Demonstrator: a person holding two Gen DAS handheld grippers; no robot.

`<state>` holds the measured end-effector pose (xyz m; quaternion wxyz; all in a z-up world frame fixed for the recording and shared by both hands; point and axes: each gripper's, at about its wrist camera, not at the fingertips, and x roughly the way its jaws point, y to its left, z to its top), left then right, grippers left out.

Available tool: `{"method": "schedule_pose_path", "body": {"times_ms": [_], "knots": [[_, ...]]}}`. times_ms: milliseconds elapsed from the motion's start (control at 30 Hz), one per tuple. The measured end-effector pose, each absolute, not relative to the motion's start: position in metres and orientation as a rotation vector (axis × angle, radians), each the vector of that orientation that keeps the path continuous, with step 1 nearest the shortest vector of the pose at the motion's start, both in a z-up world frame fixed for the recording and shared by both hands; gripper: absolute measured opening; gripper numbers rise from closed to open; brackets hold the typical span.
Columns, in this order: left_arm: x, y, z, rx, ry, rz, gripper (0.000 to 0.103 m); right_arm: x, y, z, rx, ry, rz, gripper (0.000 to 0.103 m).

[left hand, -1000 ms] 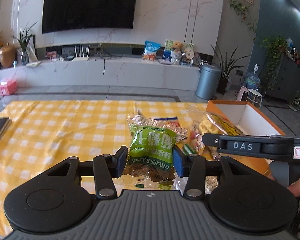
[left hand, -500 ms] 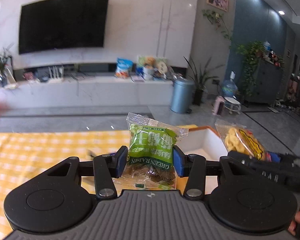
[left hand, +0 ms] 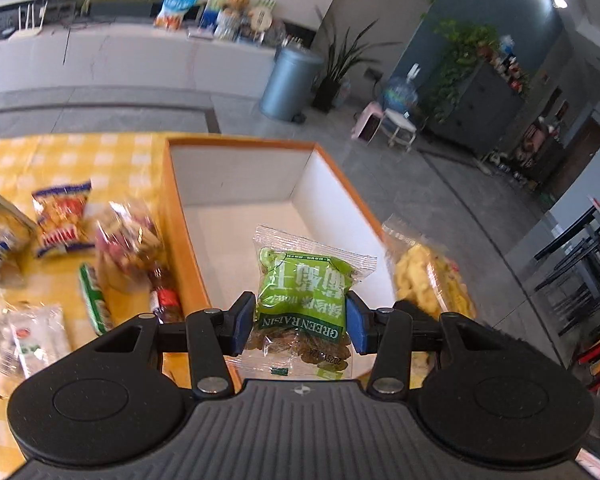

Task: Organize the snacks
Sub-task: 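Lift both held packs and carry them over the orange box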

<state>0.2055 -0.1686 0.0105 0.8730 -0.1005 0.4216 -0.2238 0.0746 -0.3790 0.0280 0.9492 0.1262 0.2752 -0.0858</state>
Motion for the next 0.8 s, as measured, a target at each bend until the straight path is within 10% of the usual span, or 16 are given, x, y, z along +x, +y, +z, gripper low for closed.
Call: {"method": "schedule_pose_path", "body": {"times_ms": [800], "knots": [[0.200,-0.179,-0.014,-0.072,0.992,-0.400,0.050,0.131,-0.367,-0.014,0.036,0.871,0.034,0.074]]}}
